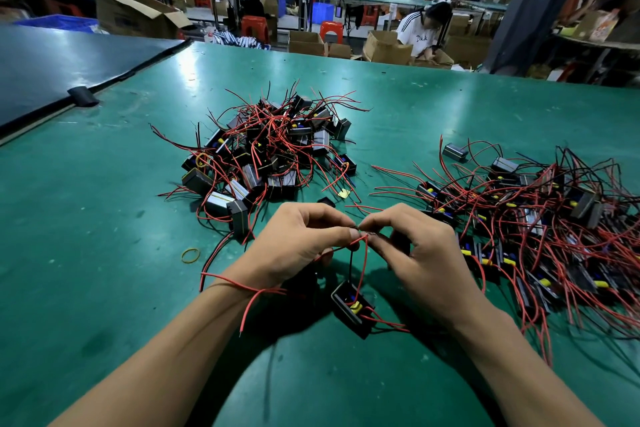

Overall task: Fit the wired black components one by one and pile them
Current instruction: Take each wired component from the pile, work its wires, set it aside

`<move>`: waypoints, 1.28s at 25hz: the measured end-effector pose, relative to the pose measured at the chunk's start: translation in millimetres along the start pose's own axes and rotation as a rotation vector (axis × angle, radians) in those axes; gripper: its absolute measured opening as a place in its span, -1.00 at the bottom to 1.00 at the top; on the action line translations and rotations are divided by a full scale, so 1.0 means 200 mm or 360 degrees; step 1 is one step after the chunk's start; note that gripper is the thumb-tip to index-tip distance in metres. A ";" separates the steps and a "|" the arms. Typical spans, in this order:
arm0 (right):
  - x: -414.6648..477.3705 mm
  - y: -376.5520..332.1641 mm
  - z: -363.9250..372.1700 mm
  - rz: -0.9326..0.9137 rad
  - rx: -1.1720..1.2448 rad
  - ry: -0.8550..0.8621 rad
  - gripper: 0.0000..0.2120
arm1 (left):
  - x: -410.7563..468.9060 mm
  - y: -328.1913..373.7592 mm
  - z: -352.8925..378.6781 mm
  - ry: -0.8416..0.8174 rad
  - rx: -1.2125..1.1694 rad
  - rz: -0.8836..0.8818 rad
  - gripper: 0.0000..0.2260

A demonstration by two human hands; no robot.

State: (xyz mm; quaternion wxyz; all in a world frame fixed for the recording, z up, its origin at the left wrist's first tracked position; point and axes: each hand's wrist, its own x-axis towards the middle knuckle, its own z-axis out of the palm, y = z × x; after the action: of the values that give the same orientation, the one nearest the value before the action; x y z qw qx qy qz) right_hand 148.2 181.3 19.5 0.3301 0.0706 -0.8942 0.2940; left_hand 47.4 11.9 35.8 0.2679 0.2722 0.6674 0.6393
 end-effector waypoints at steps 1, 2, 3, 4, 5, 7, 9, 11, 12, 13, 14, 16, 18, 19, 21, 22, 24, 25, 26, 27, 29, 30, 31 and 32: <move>0.00 0.01 0.00 -0.0013 -0.0003 0.0008 -0.89 | 0.00 0.00 0.00 -0.0009 0.0008 -0.0007 -0.98; -0.01 0.02 0.00 -0.0015 0.0004 0.0005 -0.85 | 0.00 0.00 -0.01 -0.0021 0.0017 -0.0012 -0.98; -0.01 0.03 0.00 -0.0020 0.0013 -0.0011 -0.81 | 0.00 -0.01 -0.01 -0.0031 0.0026 -0.0017 -0.97; -0.01 0.03 -0.01 -0.0035 0.0016 -0.0037 -0.77 | 0.00 -0.01 -0.01 -0.0035 0.0034 -0.0022 -0.97; -0.01 0.04 -0.01 -0.0058 0.0007 -0.0060 -0.76 | 0.00 -0.01 -0.02 -0.0030 0.0042 -0.0027 -0.97; -0.01 0.05 -0.01 -0.0084 -0.0019 -0.0091 -0.78 | 0.00 -0.01 -0.02 -0.0027 0.0055 -0.0040 -0.99; 0.00 0.05 -0.02 -0.0076 -0.0019 -0.0095 -0.84 | 0.00 -0.02 -0.02 -0.0044 0.0058 -0.0060 -0.96; 0.00 0.04 -0.02 -0.0060 -0.0032 -0.0090 -0.90 | 0.00 -0.02 -0.01 -0.0061 0.0071 -0.0079 -0.91; 0.00 0.03 -0.02 -0.0043 -0.0048 -0.0088 -0.92 | 0.00 -0.02 -0.01 -0.0062 0.0074 -0.0082 -0.90; 0.00 0.02 -0.01 -0.0011 -0.0060 -0.0086 -0.92 | 0.00 -0.02 -0.01 -0.0057 0.0076 -0.0080 -0.89; 0.00 0.01 -0.01 0.0054 -0.0047 -0.0087 -0.93 | 0.00 -0.02 -0.01 -0.0048 0.0082 -0.0074 -0.90; 0.00 -0.02 0.00 0.0256 0.0078 -0.0113 -0.95 | 0.00 -0.02 -0.01 -0.0036 0.0099 -0.0064 -0.92; 0.00 -0.03 0.01 0.0449 0.0226 -0.0166 -0.87 | 0.00 -0.02 0.00 -0.0041 0.0121 -0.0047 -0.94; 0.00 -0.04 0.01 0.0523 0.0272 -0.0199 -0.85 | 0.00 -0.02 0.00 -0.0045 0.0125 -0.0034 -0.95; 0.01 -0.04 0.02 0.0655 0.0359 -0.0271 -0.83 | 0.00 -0.02 0.00 -0.0057 0.0110 -0.0011 -0.96; 0.01 -0.03 0.02 0.0726 0.0429 -0.0303 -0.81 | 0.00 -0.02 0.00 -0.0060 0.0104 -0.0007 -0.95; 0.01 -0.04 0.02 0.0814 0.0574 -0.0312 -0.81 | 0.00 -0.02 0.00 -0.0045 0.0114 -0.0017 -0.94; 0.01 -0.04 0.01 0.0801 0.0608 -0.0283 -0.83 | 0.00 -0.02 -0.01 -0.0027 0.0117 -0.0028 -0.94; 0.01 -0.04 0.00 0.0765 0.0616 -0.0237 -0.87 | 0.00 -0.02 -0.01 -0.0011 0.0113 -0.0042 -0.94; 0.01 -0.04 -0.01 0.0716 0.0605 -0.0189 -0.92 | 0.00 -0.02 -0.01 -0.0004 0.0107 -0.0054 -0.94; 0.01 -0.04 -0.03 0.0611 0.0541 -0.0096 -0.93 | 0.00 -0.02 -0.01 -0.0011 0.0104 -0.0066 -0.95; 0.01 -0.04 -0.03 0.0544 0.0472 -0.0053 -0.88 | 0.00 -0.02 0.00 -0.0018 0.0101 -0.0070 -0.96; 0.01 -0.03 -0.04 0.0473 0.0407 -0.0025 -0.84 | 0.00 -0.02 0.00 -0.0024 0.0098 -0.0075 -0.97; 0.01 -0.03 -0.04 0.0407 0.0359 -0.0014 -0.83 | 0.00 -0.02 0.00 -0.0026 0.0099 -0.0083 -0.97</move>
State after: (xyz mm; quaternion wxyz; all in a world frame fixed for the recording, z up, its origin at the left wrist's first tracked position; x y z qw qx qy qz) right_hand 153.0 180.8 28.9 0.2761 -0.0058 -0.8587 0.4317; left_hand 47.2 11.8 32.5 0.2815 0.2681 0.6917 0.6087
